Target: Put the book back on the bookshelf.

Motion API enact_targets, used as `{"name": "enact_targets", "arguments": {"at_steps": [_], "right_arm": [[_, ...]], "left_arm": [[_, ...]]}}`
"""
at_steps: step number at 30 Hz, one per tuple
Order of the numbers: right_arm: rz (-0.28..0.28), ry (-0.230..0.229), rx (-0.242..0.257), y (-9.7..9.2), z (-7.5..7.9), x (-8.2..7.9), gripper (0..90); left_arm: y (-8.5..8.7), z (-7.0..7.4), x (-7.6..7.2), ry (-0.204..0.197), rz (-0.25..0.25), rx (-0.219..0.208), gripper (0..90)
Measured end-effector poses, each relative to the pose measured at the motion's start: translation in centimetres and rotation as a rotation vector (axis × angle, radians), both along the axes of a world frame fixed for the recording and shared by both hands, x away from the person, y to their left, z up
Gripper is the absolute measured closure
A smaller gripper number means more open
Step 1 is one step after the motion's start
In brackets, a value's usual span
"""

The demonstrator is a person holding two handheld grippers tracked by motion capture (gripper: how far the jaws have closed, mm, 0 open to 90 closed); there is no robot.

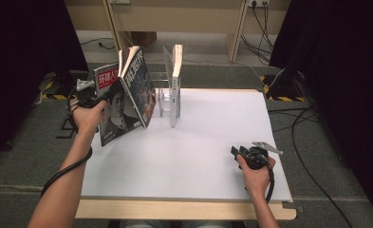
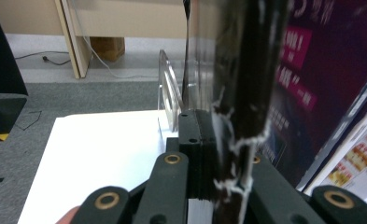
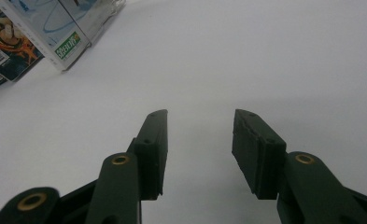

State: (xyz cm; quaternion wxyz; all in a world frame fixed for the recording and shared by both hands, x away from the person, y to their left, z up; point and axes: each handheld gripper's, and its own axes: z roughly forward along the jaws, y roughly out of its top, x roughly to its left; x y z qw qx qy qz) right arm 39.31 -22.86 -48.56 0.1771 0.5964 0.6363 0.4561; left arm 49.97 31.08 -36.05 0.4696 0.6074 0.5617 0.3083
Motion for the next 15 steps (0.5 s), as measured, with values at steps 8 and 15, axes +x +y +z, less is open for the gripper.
{"name": "enact_targets", "arguments": {"at_steps": [8,15], "right_arm": [[0.002,0.004,0.0,0.0,-0.1,0.1,56.7],[0.004,0.004,-0.002,0.0,-0.1,0.1,56.7]], "left_arm": [[-0.1,2.3,-0.6,-0.152,-0.001,-0.032,86.3],[-0.6,2.3,0.7,-0.242,0.032,-0.066,86.2]]}}
